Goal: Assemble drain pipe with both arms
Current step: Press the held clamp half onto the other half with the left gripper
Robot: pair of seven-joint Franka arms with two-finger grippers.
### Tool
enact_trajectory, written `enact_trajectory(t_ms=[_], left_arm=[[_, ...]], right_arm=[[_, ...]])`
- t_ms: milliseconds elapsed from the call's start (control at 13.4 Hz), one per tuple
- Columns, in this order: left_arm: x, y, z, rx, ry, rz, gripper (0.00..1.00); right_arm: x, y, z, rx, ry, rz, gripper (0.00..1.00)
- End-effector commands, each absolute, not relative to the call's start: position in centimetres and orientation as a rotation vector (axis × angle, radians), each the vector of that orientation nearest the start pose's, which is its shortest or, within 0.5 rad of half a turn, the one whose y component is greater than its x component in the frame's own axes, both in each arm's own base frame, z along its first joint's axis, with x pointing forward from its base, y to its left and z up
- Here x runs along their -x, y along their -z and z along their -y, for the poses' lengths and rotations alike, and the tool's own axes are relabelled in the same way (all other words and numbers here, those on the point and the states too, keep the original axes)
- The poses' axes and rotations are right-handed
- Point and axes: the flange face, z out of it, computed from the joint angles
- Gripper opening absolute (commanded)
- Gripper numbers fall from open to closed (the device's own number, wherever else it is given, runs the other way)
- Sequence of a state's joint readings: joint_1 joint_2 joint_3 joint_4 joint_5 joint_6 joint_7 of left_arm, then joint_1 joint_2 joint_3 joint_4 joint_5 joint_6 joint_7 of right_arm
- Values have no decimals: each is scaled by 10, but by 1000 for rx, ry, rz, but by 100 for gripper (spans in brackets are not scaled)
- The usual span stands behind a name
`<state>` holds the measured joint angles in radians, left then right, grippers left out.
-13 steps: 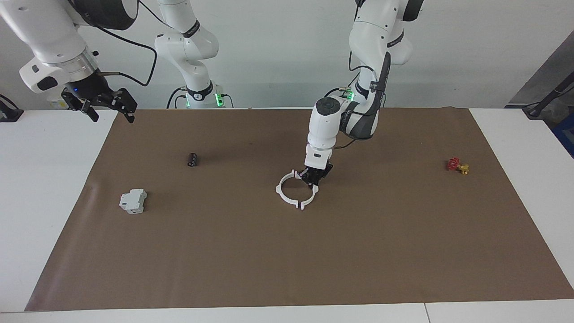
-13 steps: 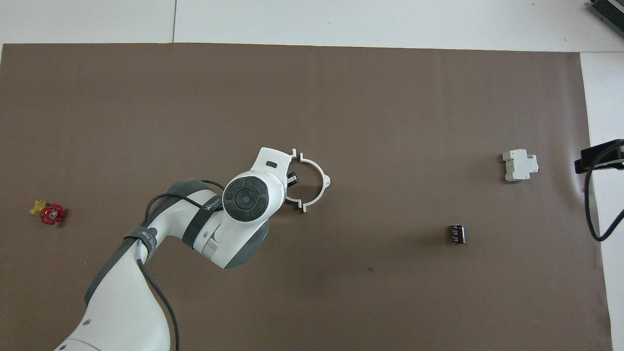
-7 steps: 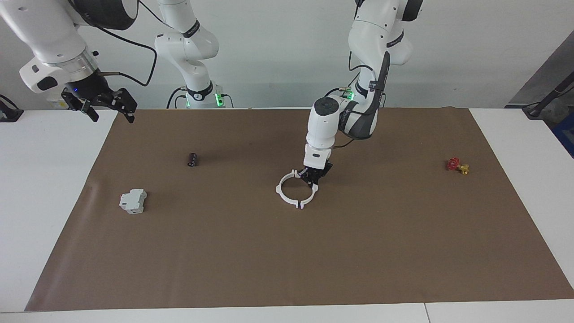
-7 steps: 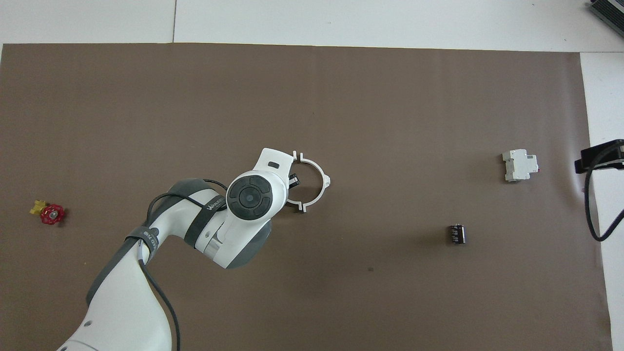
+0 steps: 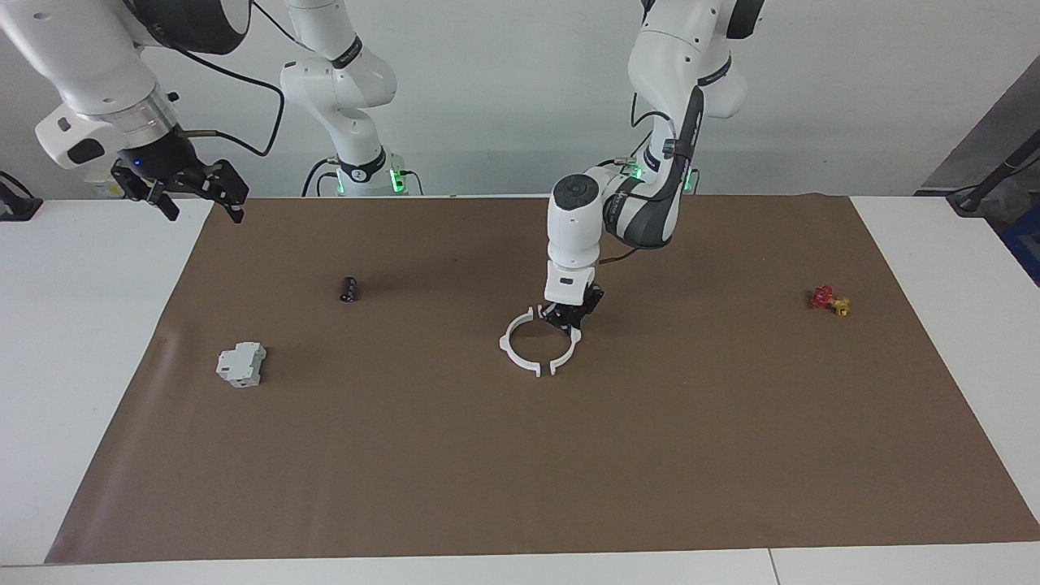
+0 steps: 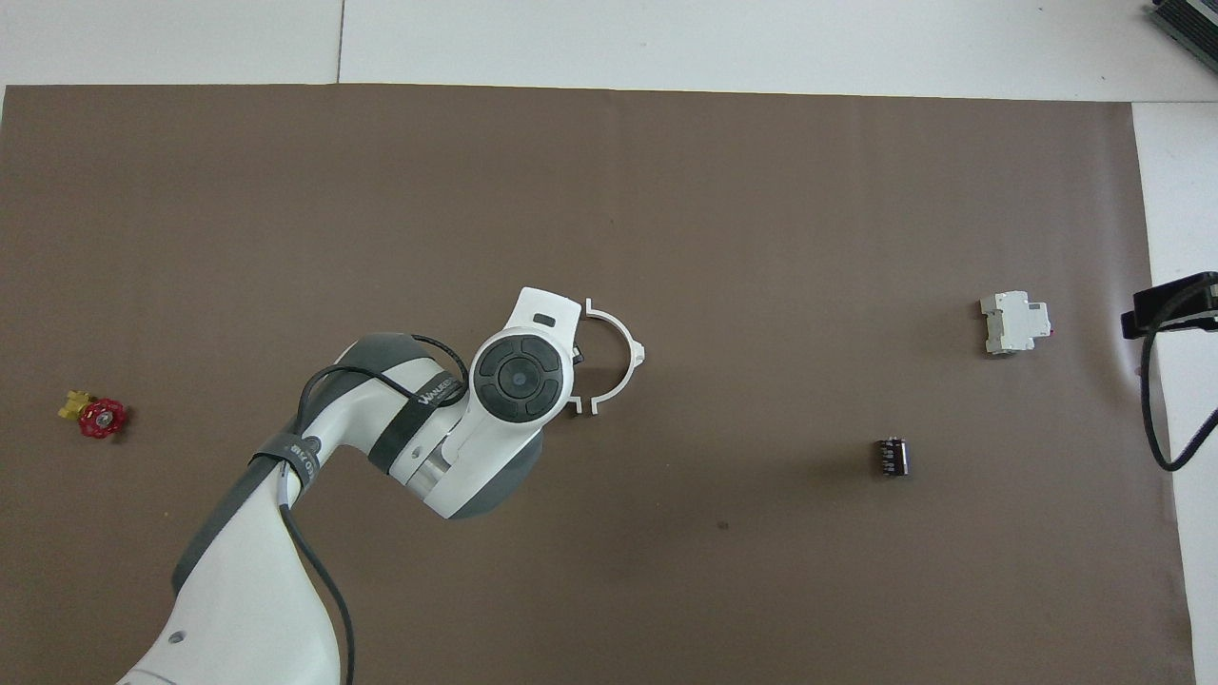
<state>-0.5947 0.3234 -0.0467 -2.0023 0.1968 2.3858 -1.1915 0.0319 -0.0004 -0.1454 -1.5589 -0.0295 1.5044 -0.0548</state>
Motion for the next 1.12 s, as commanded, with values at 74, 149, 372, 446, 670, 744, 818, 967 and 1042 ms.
enact_trajectory(t_ms=[74,149,372,446,670,744,818,967,1042], left_arm=[[-497,-304,370,3040,267,655,0],[-499,-306,371,3052,288,685,0],[-500,-308,373,3063,303,685,0],[-500,-308,372,3061,304,680,0],[-497,-301,372,3045,324,620,0],[-497,-302,372,3047,327,621,0],[-496,-301,372,3046,323,617,0],[-496,-302,375,3056,332,613,0],[-496,-302,375,3057,334,613,0]], right_arm=[[-541,-624,68,3154,-87,-122,100],[-541,-624,68,3154,-87,-122,100],[-541,-624,68,3154,-87,-122,100],[-541,-624,68,3154,-87,-122,100],[-541,-624,68,3154,-87,-122,100],[-541,-624,68,3154,-87,-122,100],[-541,-624,68,3154,-87,-122,100],[-541,-624,68,3154,-87,-122,100],[-541,-624,68,3154,-87,-122,100]])
